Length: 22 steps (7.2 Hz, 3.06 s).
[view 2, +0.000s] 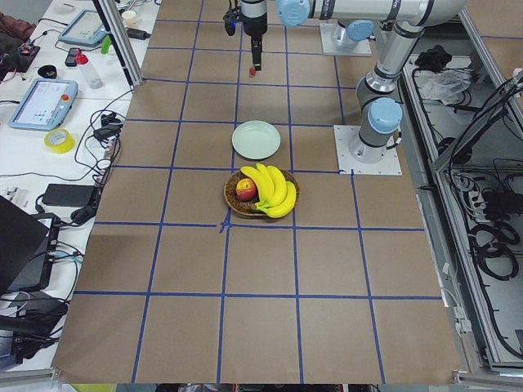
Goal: Collect all strawberries into plate
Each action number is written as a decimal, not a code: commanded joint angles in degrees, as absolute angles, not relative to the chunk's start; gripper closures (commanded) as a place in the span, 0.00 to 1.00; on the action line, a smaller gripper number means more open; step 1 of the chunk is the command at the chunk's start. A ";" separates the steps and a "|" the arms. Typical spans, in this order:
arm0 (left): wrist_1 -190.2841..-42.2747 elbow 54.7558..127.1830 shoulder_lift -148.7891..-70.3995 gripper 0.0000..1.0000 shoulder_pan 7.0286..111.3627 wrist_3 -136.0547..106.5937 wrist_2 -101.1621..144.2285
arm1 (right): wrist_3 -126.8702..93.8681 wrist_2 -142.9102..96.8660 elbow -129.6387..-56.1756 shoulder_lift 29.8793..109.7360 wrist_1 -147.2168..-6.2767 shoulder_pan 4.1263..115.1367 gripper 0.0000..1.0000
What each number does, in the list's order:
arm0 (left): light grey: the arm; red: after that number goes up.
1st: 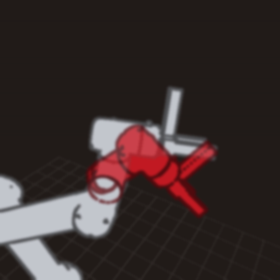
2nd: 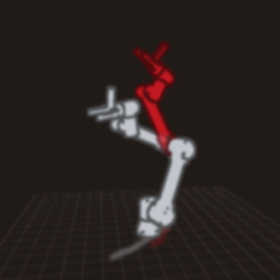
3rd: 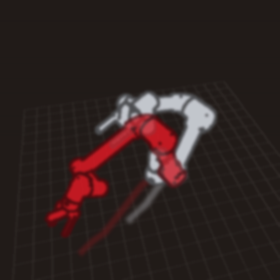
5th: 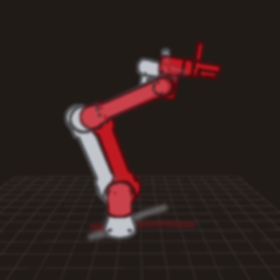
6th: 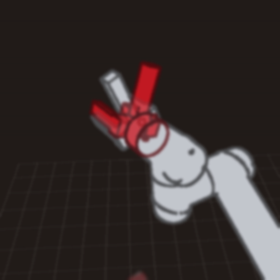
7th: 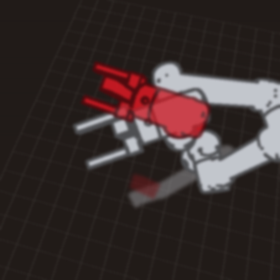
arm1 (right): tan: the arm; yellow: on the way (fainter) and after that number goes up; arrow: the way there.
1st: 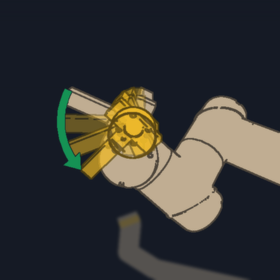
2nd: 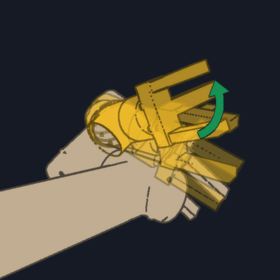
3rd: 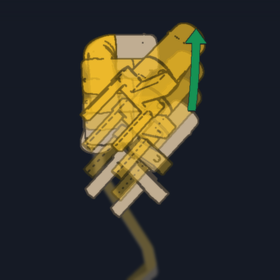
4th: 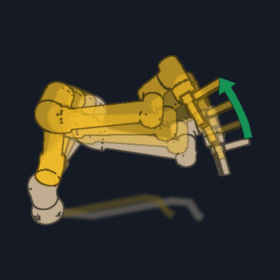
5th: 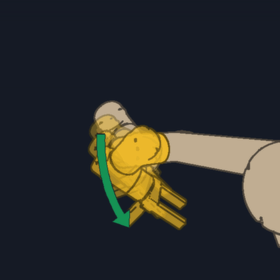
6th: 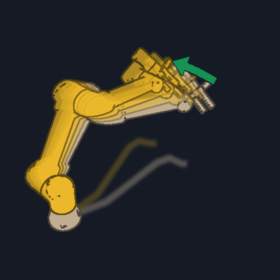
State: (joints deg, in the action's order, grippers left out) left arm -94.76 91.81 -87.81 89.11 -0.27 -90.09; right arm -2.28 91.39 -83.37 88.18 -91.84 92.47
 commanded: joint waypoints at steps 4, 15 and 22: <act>-94.66 92.11 -87.80 0.00 89.12 -0.26 -90.00 | -2.29 91.58 -83.41 88.24 -91.67 92.46 0.00; -94.66 92.64 -87.89 0.00 89.12 -0.88 -89.91 | -2.29 91.67 -83.58 88.33 -91.32 92.37 0.00; -92.30 93.95 -88.58 0.00 89.12 -0.18 -93.15 | -2.37 91.94 -84.11 85.88 -90.88 93.07 0.00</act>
